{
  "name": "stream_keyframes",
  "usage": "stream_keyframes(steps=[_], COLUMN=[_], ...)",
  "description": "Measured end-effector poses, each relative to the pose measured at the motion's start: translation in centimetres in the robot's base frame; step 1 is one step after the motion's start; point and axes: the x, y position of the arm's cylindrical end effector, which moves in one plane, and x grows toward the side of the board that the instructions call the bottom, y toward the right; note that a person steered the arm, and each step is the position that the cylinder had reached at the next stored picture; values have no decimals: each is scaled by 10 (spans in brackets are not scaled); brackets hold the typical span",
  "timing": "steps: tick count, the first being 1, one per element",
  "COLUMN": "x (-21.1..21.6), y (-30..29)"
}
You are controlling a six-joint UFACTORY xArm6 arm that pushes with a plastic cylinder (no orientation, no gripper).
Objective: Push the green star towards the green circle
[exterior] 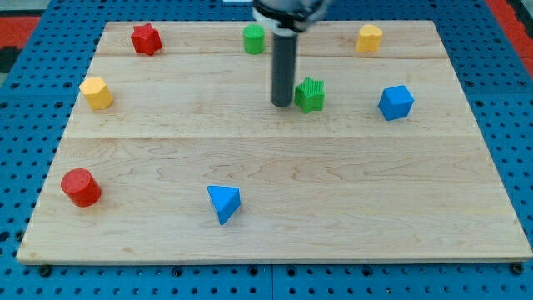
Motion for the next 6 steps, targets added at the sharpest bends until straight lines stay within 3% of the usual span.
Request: stream_keyframes(steps=[1,2,3,4,5,6], x=[40,43,35,-23,-70,-24], y=[5,51,76,8,9,25])
